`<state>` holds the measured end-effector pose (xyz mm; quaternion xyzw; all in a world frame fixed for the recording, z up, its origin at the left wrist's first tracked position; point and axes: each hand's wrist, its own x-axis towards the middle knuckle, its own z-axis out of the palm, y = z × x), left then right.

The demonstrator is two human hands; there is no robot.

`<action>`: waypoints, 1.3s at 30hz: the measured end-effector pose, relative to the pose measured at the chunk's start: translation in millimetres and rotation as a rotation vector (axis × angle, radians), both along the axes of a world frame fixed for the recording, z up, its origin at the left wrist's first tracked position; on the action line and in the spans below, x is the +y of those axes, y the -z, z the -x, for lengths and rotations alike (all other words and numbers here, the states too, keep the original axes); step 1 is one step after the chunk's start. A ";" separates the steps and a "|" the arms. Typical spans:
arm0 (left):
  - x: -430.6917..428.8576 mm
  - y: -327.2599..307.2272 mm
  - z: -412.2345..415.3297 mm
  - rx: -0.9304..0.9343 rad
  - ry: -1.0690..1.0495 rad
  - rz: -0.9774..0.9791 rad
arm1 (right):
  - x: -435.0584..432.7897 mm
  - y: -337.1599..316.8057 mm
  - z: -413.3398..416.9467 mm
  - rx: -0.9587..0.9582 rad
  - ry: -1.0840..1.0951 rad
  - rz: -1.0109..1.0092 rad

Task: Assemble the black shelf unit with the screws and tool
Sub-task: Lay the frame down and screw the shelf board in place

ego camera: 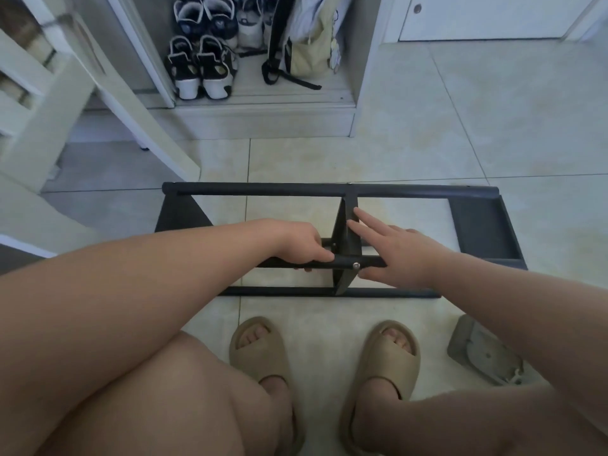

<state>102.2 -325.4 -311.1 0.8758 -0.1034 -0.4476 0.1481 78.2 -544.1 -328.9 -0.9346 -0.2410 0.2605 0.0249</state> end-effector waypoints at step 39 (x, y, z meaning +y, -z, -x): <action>24.2 95.1 -193.6 -0.938 -0.082 -0.172 | 3.6 83.6 -213.0 -0.575 0.352 0.059</action>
